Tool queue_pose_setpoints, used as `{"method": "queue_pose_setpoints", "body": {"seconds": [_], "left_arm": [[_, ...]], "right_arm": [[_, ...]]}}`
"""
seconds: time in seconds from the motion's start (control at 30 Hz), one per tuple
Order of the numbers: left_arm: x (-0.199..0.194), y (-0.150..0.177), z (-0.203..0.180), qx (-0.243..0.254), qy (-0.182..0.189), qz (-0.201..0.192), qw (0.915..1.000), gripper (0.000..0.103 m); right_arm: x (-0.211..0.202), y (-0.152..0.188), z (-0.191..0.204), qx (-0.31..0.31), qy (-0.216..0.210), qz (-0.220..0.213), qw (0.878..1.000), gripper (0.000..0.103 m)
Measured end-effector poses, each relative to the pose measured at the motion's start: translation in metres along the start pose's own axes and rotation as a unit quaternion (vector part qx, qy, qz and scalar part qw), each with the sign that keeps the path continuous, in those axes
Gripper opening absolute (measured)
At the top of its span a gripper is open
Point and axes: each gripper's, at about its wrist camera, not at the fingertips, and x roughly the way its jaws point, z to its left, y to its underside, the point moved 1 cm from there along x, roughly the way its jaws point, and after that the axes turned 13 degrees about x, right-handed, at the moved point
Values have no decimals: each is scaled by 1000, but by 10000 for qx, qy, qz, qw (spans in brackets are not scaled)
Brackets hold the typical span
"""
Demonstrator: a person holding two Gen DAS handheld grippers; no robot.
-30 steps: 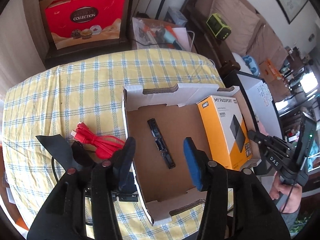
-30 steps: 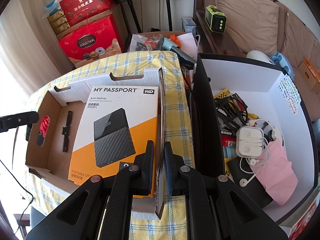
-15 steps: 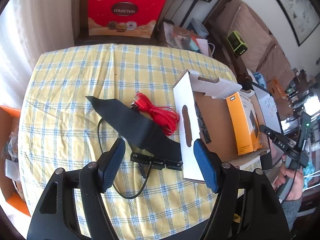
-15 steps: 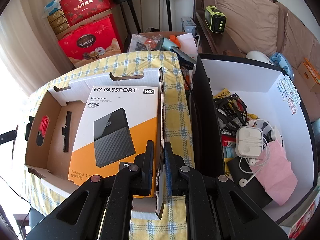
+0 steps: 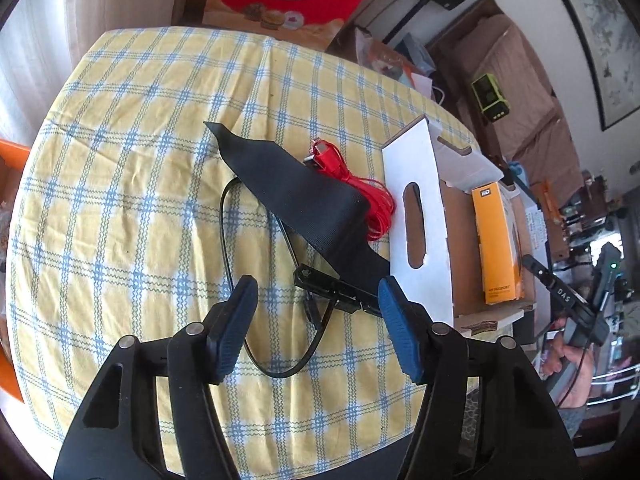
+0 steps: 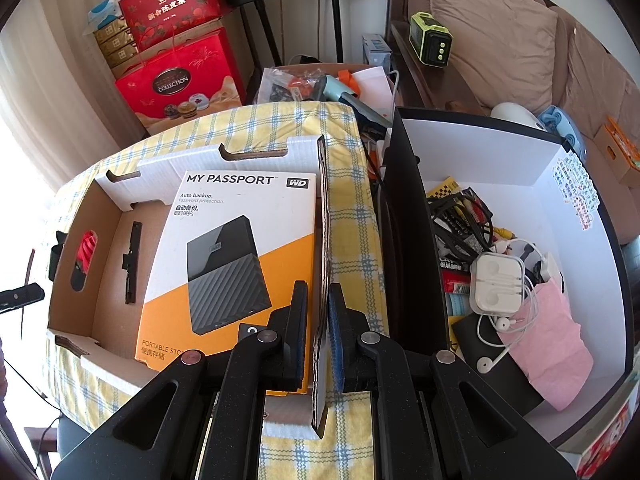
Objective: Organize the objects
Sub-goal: 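Move the left tool back to the black strap and cable, then close the left tool on a second black connector by the strap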
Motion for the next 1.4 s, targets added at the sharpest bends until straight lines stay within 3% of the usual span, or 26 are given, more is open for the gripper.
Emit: {"method": "queue_pose_setpoints", "body": {"seconds": [0.2, 0.33, 0.53, 1.2, 1.4], "left_arm": [[12, 1, -2, 14, 105, 106, 9999, 54], [19, 1, 2, -54, 211, 204, 9996, 32], [19, 2, 10, -184, 145, 129, 9996, 12], [2, -2, 8, -166, 266, -102, 9995, 5], [5, -2, 11, -162, 225, 16, 9996, 6]], "right_arm": [[0, 0, 0, -10, 5, -1, 10000, 11], [0, 0, 1, -76, 31, 6, 10000, 11], [-1, 1, 1, -145, 58, 18, 9999, 11], [-3, 0, -2, -65, 113, -28, 9999, 12], [-5, 0, -2, -50, 118, -37, 9999, 21]]}}
